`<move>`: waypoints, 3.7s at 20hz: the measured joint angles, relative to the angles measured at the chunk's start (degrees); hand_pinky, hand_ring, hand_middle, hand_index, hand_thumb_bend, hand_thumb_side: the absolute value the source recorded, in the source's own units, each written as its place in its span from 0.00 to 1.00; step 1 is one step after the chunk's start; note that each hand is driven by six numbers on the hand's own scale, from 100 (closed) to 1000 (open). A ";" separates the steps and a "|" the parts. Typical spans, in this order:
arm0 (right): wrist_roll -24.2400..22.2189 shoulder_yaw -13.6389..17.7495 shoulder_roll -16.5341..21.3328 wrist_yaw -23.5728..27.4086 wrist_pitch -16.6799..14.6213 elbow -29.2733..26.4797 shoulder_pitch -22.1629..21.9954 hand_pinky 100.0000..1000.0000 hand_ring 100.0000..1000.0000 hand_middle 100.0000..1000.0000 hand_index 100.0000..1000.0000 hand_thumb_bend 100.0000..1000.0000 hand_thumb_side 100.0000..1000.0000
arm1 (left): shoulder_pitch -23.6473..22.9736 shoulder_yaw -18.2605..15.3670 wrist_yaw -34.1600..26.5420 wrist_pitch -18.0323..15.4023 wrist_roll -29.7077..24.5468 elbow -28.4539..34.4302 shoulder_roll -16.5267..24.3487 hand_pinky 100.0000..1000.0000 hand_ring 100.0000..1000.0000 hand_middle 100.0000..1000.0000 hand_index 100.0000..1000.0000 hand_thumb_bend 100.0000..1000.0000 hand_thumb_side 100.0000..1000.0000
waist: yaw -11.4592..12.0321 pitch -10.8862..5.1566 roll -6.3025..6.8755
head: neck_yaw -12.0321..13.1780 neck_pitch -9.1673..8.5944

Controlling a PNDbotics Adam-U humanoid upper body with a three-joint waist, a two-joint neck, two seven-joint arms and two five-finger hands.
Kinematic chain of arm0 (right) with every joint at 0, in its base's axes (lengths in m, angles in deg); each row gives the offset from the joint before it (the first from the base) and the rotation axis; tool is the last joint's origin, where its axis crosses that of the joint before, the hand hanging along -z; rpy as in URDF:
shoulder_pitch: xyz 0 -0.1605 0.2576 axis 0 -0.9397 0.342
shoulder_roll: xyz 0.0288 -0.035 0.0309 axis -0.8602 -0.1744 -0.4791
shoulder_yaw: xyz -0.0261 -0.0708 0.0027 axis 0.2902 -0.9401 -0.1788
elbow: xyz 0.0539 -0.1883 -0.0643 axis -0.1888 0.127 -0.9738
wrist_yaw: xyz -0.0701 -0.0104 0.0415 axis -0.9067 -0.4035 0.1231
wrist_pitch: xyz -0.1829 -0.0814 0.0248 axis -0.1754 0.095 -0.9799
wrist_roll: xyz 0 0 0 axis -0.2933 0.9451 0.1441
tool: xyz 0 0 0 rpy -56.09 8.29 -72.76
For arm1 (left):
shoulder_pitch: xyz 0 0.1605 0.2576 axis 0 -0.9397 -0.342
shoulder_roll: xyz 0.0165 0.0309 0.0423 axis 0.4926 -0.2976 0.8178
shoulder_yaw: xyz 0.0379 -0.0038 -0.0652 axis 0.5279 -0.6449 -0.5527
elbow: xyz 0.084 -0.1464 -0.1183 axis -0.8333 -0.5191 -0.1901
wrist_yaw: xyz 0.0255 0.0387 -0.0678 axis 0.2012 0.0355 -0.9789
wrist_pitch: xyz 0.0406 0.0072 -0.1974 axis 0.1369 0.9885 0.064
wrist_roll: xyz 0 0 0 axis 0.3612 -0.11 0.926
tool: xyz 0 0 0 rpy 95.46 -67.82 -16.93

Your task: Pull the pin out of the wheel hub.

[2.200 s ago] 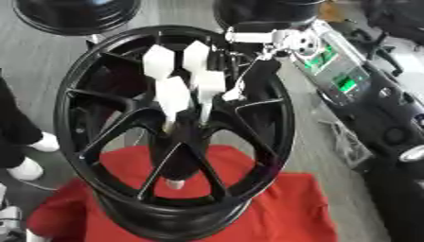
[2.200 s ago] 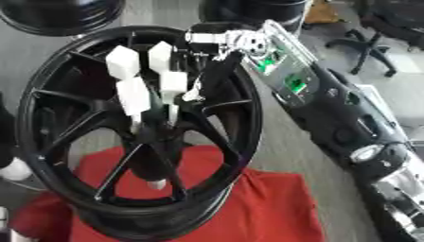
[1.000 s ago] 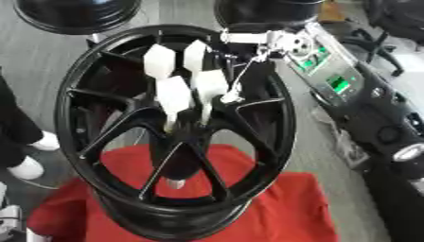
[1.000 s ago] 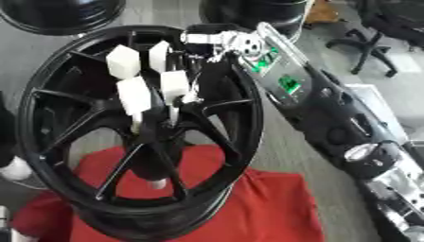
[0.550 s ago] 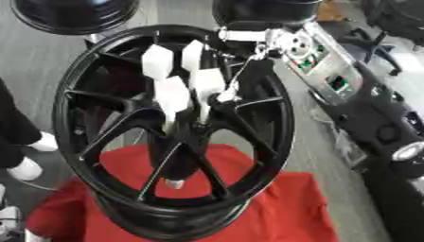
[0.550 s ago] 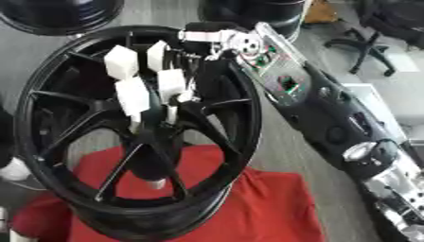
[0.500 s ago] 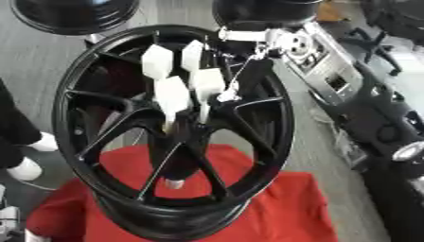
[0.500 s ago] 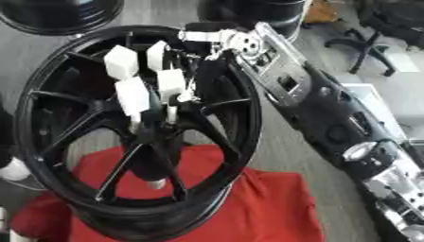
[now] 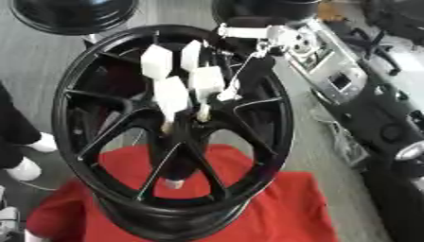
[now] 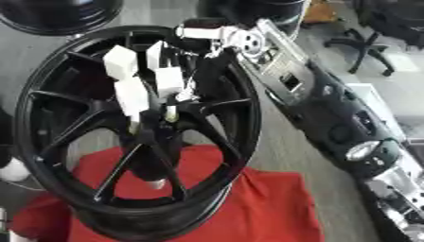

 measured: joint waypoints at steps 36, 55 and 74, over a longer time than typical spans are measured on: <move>31.23 41.20 15.16 17.60 -3.26 -20.16 -52.03 0.92 0.81 0.84 0.85 0.44 0.26 | -0.48 -1.10 0.36 -0.62 1.18 0.45 0.03 0.77 0.81 0.70 0.78 0.08 0.82 | -3.20 2.85 2.39 | 5.66 0.00; 49.71 40.06 5.43 37.89 -14.21 -16.71 -44.57 0.91 0.69 0.68 0.73 0.38 0.11 | -0.08 -0.65 0.29 -0.49 0.58 0.72 -0.04 0.77 0.82 0.70 0.78 0.07 0.82 | -2.18 2.97 3.33 | 5.09 0.00; 43.25 36.88 -0.60 40.51 -21.27 -2.07 -33.97 0.91 0.68 0.67 0.72 0.44 0.05 | 0.99 1.04 0.15 -0.36 -0.81 0.75 -1.32 0.77 0.82 0.70 0.78 0.07 0.82 | -0.63 3.08 4.67 | 4.05 0.01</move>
